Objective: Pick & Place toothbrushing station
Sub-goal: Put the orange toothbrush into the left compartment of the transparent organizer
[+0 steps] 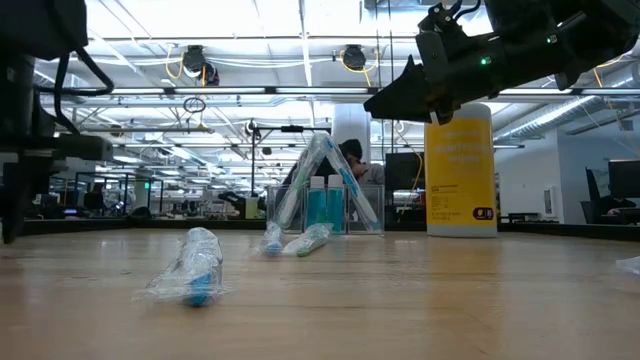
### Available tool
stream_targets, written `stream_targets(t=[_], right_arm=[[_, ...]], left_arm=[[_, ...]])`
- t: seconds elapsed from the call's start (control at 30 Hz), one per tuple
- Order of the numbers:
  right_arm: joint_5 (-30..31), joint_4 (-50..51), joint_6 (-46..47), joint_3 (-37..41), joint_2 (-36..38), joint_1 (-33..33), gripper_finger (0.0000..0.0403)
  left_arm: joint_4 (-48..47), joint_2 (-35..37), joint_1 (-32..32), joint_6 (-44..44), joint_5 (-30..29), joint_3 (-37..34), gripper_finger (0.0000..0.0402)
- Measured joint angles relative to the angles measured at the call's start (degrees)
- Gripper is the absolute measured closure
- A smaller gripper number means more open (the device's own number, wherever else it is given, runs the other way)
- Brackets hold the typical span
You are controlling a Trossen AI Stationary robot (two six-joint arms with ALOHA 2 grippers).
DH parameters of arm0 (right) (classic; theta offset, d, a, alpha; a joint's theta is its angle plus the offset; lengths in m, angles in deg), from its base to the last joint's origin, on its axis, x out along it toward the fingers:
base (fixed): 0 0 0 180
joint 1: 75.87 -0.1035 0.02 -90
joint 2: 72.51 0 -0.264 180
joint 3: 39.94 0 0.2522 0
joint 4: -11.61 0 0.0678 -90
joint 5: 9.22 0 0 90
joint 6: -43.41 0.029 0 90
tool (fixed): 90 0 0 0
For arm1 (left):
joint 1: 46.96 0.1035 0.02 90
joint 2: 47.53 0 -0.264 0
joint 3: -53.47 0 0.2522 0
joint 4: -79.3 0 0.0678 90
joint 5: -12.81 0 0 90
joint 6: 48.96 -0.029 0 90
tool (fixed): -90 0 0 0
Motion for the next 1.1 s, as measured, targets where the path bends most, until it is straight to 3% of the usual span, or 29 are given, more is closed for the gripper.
stream_targets(t=[0.23, 0.57, 0.93, 1.1], right_arm=[[0.0, 0.4, 0.0, 0.0, 0.0, 0.0, 0.0243], [0.0, 0.7, 0.0, 0.0, 0.0, 0.0, 0.0243], [0.0, 0.9, 0.9, 0.0, 0.0, -0.2, 0.0243], [-0.2, 3.7, 3.5, 0.0, 0.0, -0.2, 0.0243]], left_arm=[[7.5, 0.2, -1.3, 0.4, -1.8, -3.3, 0.0215], [8.4, 0.2, -1.9, -9.6, -2.1, -3.5, 0.0215], [6.3, 0.1, -1.8, -9.7, -0.3, -3.6, 0.0216], [6.0, 0.0, -1.8, -10.8, -0.1, -3.6, 0.0251]])
